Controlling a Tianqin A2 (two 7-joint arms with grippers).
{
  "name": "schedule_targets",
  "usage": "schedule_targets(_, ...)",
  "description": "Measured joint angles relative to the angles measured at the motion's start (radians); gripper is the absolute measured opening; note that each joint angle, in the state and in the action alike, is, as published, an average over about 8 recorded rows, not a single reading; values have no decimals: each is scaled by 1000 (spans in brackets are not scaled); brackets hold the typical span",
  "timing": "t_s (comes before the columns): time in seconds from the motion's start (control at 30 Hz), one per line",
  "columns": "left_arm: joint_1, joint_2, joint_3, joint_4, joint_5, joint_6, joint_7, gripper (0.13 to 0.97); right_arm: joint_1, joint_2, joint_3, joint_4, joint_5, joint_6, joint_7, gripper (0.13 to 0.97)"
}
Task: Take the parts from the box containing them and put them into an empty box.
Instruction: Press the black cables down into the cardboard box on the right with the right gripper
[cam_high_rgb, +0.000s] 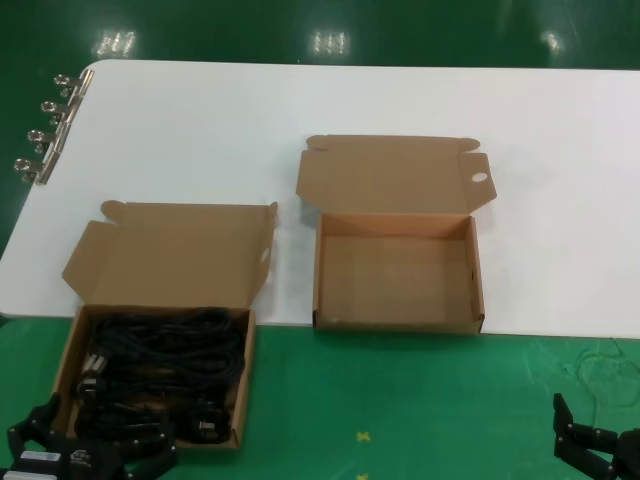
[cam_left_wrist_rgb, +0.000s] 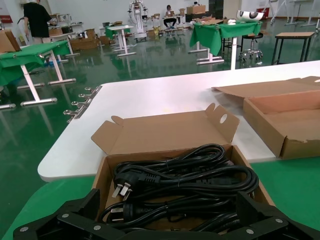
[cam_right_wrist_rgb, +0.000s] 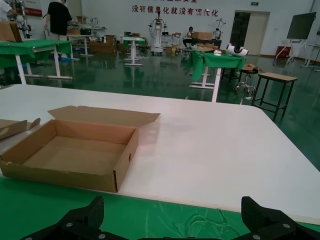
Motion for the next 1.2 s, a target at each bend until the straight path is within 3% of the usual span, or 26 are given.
schedule_targets(0.73,0,0,0,0,0,0,0,966,0,0,0,0,0,0,0,956)
schedule_targets(1.2,0,0,0,0,0,0,0,966,0,0,0,0,0,0,0,846)
